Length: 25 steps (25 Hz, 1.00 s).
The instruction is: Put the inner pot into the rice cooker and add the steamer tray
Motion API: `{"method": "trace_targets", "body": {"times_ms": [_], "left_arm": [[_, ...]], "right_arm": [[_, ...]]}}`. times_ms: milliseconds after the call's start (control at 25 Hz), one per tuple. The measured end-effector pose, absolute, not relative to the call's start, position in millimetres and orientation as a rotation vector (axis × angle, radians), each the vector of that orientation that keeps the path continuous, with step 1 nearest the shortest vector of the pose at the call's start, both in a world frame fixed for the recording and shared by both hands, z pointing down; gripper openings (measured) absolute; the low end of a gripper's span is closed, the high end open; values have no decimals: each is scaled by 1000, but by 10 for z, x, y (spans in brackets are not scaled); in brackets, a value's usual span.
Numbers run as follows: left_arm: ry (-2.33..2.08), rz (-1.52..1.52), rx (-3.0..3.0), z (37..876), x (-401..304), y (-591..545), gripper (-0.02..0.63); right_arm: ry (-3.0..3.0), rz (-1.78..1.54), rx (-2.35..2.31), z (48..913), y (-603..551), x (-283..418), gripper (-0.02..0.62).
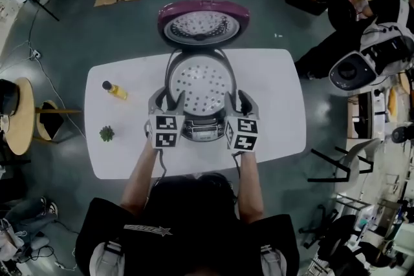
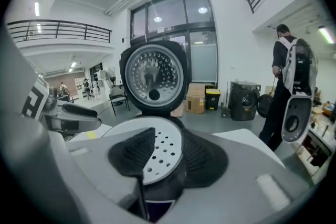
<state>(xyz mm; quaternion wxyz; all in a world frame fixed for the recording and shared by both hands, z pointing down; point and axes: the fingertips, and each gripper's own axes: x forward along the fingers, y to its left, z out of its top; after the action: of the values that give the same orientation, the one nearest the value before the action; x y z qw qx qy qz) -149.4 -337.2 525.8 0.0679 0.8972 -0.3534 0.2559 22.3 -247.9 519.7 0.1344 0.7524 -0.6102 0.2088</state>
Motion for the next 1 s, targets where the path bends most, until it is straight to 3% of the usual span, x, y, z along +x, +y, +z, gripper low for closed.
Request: {"method": "trace_targets", "body": {"times_ms": [320,600,760,1000], "left_arm": [[-1168,479,2855,4550,-1599,-3262,162],[-1210,399,2917,4353,-1817,-2908,29],[-1216,394,2918,4364,-1881,-2779,12],[-1223,400,2923,4303,-1918,-2698,9]], "right_arm": [[-1934,279,2261,4414,-2334,41,160],[-1964,107,2308,4151,-1929,-146,52],[-1969,132,2315,4222,-1800,-197,8],[-1969,135,2312,4224,-1761,-237,8]]}}
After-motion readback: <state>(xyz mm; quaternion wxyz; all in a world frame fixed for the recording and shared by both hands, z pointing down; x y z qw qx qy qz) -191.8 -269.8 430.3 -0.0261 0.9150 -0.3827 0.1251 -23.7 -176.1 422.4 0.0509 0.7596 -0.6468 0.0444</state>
